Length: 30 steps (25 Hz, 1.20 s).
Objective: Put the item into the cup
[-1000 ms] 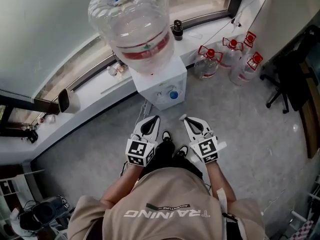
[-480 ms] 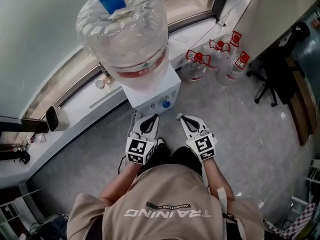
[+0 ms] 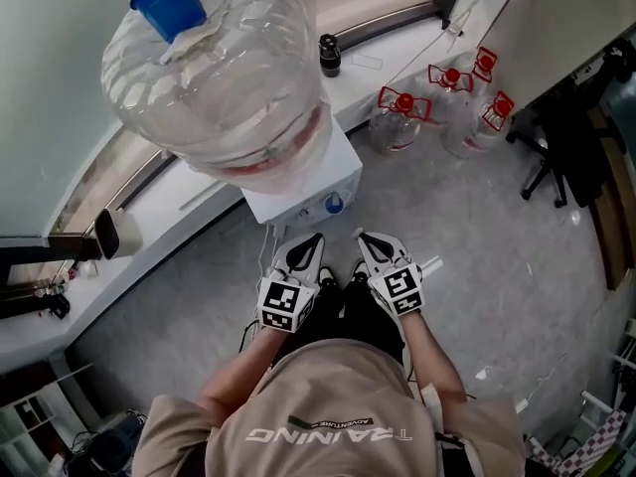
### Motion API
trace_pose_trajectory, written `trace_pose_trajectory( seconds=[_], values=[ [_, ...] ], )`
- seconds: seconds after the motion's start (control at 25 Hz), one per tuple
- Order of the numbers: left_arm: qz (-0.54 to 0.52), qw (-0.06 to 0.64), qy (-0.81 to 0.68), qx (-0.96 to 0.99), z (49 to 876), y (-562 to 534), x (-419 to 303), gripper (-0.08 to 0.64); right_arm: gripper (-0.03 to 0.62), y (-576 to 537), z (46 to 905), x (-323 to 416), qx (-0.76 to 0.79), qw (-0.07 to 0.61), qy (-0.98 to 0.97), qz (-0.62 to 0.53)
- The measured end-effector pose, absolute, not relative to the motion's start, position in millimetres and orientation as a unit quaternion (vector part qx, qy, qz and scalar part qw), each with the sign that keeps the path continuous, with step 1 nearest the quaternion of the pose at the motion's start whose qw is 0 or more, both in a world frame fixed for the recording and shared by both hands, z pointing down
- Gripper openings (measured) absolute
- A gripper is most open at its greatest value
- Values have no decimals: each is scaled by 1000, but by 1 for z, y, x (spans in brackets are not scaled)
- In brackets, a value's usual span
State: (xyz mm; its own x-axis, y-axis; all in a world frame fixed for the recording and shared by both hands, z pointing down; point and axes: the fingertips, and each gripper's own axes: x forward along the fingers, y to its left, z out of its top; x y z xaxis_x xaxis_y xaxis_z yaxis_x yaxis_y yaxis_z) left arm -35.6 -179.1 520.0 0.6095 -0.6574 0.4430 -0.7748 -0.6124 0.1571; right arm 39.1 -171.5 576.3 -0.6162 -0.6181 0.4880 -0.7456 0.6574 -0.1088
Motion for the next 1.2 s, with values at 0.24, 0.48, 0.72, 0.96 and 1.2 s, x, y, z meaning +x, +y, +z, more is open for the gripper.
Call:
trace_pose_trajectory(
  seconds=[0.24, 0.48, 0.72, 0.96, 1.2],
  values=[
    [191, 200, -406, 871, 570, -183, -17, 7, 12, -202, 651, 35, 353, 240, -894, 133],
    [218, 219, -404, 861, 652, -180, -13, 7, 12, -232, 720, 19, 339, 240, -900, 136],
    [240, 239, -410, 847, 712, -185, -23, 7, 12, -246, 776, 0, 320, 248, -906, 126],
    [252, 238, -408, 845, 752, -195, -31, 7, 12, -266, 817, -8, 326, 249, -903, 129],
    [265, 239, -400, 844, 774, -196, -36, 8, 12, -278, 843, -15, 328, 247, -902, 135]
  ],
)
